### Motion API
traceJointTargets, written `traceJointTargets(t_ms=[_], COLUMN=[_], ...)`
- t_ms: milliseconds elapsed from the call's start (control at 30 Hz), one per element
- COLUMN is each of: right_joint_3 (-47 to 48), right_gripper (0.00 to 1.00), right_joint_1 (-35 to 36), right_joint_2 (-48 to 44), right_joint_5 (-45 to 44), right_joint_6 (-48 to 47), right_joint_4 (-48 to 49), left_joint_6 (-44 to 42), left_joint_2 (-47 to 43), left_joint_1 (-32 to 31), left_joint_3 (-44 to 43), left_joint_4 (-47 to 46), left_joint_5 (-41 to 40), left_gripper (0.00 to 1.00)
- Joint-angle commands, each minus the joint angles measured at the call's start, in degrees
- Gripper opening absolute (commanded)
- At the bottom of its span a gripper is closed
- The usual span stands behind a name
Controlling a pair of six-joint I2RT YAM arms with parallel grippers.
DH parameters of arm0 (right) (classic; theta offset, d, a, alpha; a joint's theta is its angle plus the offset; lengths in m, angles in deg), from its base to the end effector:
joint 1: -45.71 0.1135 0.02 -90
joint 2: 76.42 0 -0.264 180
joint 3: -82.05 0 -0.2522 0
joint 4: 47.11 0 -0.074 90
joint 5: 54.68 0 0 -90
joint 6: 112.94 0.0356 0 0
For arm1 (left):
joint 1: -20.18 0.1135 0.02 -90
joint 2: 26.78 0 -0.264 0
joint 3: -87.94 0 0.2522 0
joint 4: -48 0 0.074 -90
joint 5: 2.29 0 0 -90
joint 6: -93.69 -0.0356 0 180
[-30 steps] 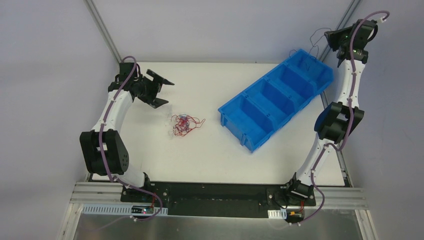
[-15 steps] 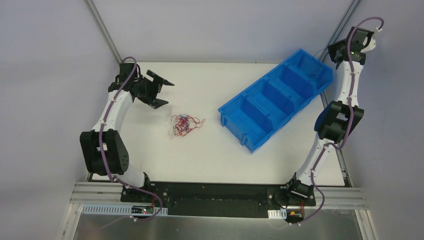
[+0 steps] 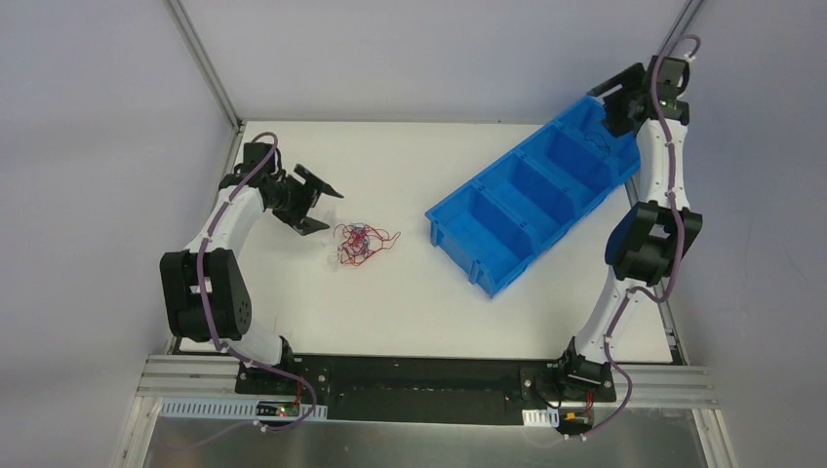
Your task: Untangle the cables
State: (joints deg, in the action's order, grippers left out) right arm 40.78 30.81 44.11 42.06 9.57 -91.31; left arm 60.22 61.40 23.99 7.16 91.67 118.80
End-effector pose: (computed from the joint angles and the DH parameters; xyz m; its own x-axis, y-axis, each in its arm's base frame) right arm 0.4765 -0.1225 0.3717 -0.2748 0.6254 -0.7303 0.3571 0.7716 0.5264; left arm 0.3279 0.0034 0.2636 -0.6507 -0.7593 -0.0115 -0.5003 0.4400 -0.7457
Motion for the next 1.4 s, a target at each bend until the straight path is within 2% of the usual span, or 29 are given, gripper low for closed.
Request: traceJointTargets(t_ms=[0, 300, 467, 667, 733, 867, 967, 1133, 1367], right_joint_3=[-4.5, -7.5, -8.8, -6.5, -6.6, -6.6, -5.2, -1.2, -0.6], right_gripper=[0.76, 0.67, 0.67, 0.69, 0.7, 0.7, 0.65, 0.54, 0.49], right_joint_1=[9.1, 36.8, 48.4, 54.5, 55.3, 58.1, 60.1, 62.8, 63.5], right_joint_2=[-11.9, -13.6, -11.4, -4.6, -2.5, 1.1, 4.6, 9.0, 11.1], right_joint_5=[8.7, 15.6, 14.2, 10.8, 11.3, 11.6, 10.5, 10.2, 9.7], right_joint_6=[-2.8, -7.0, -9.1, -11.6, -11.9, -13.3, -14.3, -14.6, -12.6], right_joint_4=[-2.1, -10.9, -13.3, -17.9, -18.0, -16.9, -16.9, -17.1, -13.9], left_joint_6=[-5.7, -12.5, -14.5, -15.7, -15.4, -14.7, -13.9, -13.2, -13.4], left_joint_2=[0.4, 6.0, 10.5, 17.5, 18.8, 18.2, 16.6, 16.8, 16.7], left_joint_1=[0.2, -0.5, -1.0, -2.0, -2.0, -2.1, -1.9, -1.9, -1.9], left_joint_3=[2.3, 3.4, 1.7, -0.9, -1.1, -0.7, 0.1, 0.2, 1.4], left_joint_4=[3.2, 6.0, 5.9, 4.6, 3.3, 2.1, 1.9, 1.9, 1.9], left_joint_5=[-1.0, -4.8, -5.3, -3.5, -2.4, -1.6, -1.5, -0.7, -0.5], left_gripper=[0.76, 0.61, 0.66, 0.68, 0.62, 0.36, 0.24, 0.13, 0.07])
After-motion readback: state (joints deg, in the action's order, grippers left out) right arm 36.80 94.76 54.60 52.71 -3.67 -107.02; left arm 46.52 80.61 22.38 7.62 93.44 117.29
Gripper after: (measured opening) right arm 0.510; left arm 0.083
